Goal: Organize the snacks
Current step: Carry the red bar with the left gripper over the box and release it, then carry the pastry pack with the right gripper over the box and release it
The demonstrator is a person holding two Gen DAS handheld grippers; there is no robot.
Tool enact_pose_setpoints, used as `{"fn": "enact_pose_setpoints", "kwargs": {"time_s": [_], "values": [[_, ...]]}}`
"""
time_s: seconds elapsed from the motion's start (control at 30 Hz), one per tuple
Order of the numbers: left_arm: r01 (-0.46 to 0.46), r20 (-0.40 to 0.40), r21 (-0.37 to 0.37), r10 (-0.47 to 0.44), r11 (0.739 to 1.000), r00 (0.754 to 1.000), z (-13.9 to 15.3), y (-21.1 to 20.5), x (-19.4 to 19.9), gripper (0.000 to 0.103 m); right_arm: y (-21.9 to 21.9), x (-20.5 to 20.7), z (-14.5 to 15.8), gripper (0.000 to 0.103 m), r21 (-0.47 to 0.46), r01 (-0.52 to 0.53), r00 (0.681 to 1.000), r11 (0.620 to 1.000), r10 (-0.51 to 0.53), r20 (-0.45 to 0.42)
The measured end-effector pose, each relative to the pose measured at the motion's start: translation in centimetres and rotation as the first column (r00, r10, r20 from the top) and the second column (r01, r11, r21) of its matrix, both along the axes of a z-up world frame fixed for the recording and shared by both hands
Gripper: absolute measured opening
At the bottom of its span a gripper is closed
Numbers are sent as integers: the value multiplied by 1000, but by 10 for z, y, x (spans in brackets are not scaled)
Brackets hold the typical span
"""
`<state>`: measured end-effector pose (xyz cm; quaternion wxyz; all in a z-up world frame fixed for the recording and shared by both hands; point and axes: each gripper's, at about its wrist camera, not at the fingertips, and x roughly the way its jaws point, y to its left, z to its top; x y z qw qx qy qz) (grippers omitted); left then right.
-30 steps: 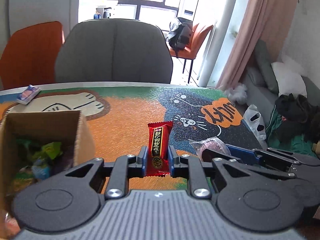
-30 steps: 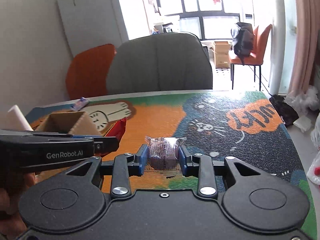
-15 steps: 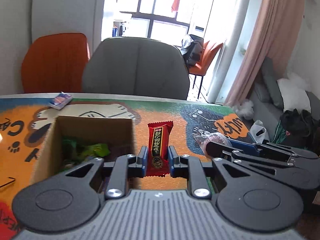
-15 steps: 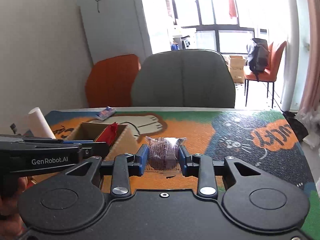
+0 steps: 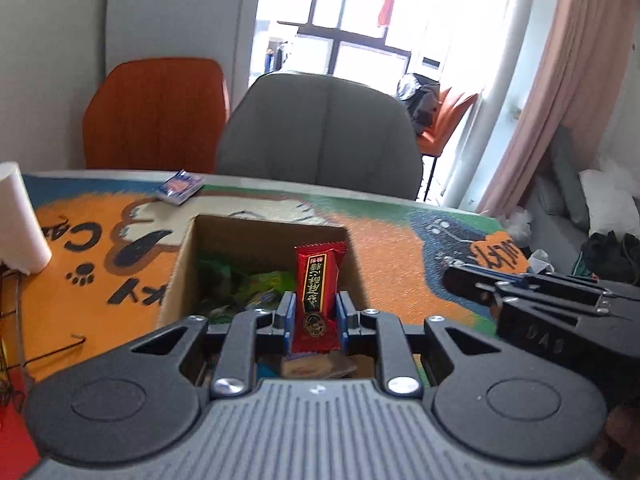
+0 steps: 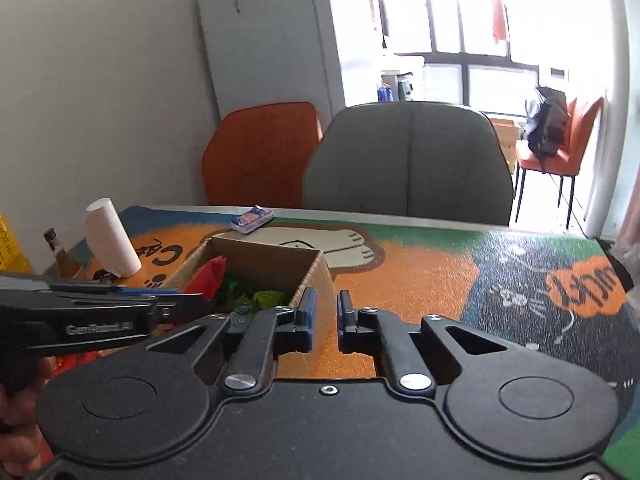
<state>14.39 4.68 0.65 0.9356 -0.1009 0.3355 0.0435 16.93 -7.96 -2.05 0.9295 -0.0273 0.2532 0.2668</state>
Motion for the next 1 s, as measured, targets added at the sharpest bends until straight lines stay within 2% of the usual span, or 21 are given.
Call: {"fn": "enact_pose_setpoints", "kwargs": {"time_s": [0.13,0.23,0.33,0.4,0.47,0.57,1.0], "values": [[-23,-21,-2,23,1000,1000,-7,12,-4,20,-7,3,-14,11,-12,14,998,1000,-14,-64],[-46,-40,-15,45,999,998,-15,22,-7,20,-5,3,-27,21,-23,20,994,1000,-23,-103],[-61,-56,-23,60,998,997,-22,29,-10,20,-3,4,-39,23,-37,9,989,999,-14,-145],[-70,-65,-22,68,997,996,-26,32,-12,21,-1,3,-45,29,-38,9,986,999,-15,-164],[-81,-73,-27,79,996,994,-28,36,-14,23,1,3,-52,40,-43,7,984,999,-14,-177],[-86,-69,-25,84,996,994,-28,39,-19,23,2,4,-60,47,-41,12,979,999,-20,-203],[-109,-44,-31,107,994,993,-23,48,-32,28,13,13,-91,52,-69,-1,955,998,-20,-295]]}}
